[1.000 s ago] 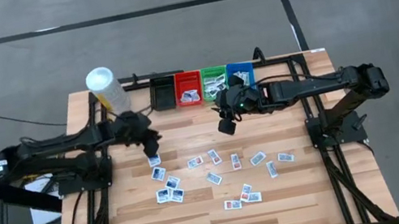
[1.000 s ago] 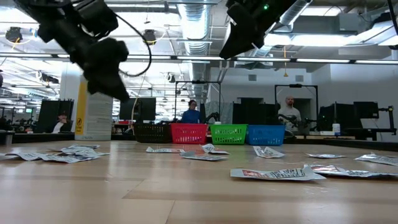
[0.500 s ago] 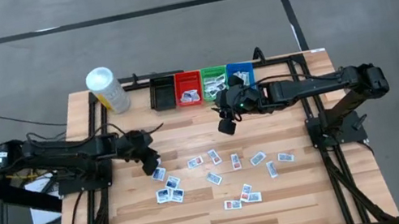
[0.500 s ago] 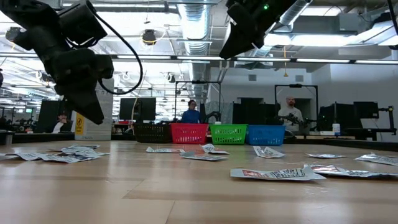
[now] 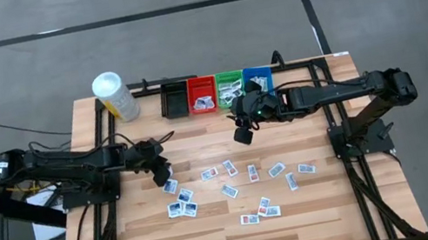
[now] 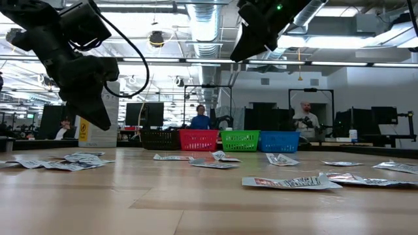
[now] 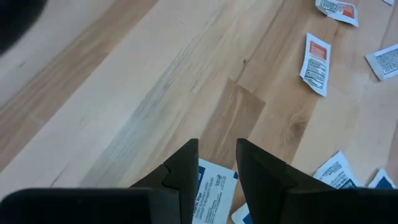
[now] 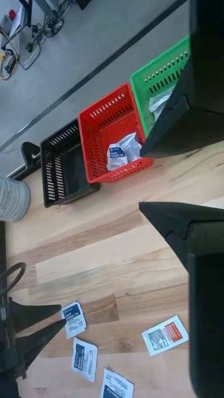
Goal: Pick & Place First Aid Supplies
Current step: Put the alcohol pad into the red bin
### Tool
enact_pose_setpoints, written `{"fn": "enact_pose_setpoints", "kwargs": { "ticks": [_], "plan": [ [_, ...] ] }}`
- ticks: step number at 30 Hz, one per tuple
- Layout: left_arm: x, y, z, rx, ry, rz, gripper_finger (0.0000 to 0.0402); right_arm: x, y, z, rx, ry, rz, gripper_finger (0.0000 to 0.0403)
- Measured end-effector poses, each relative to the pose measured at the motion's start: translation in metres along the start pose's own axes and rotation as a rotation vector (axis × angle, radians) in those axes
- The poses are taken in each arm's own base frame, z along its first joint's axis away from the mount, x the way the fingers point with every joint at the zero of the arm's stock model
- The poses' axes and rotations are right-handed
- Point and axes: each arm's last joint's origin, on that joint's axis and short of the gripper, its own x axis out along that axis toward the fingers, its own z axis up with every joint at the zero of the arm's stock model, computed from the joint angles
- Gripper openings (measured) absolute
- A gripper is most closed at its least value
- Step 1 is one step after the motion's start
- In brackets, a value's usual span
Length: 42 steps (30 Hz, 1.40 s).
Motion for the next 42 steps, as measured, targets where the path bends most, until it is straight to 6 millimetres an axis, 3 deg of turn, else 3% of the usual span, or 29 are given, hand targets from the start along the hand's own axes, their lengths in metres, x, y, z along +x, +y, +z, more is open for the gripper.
{"fn": "enact_pose_setpoints", "kwargs": {
  "ticks": [15, 23, 42],
  "plan": [
    [-0.002, 0.0, 0.001, -0.003, -0.011, -0.013, 0.0108, 0.0, 0.0, 0.0, -0.002, -0.001, 0.0, 0.0118],
    [-0.013, -0.003, 0.002, -0.048, 0.006, -0.14, 0.0108, 0.0, 0.0, 0.0, -0.006, -0.002, -0.001, 0.0118],
    [-0.01, 0.007, -0.014, -0.082, 0.162, 0.023, 0.0108, 0.0, 0.0, 0.0, -0.008, -0.005, 0.0, 0.0118]
  ]
}}
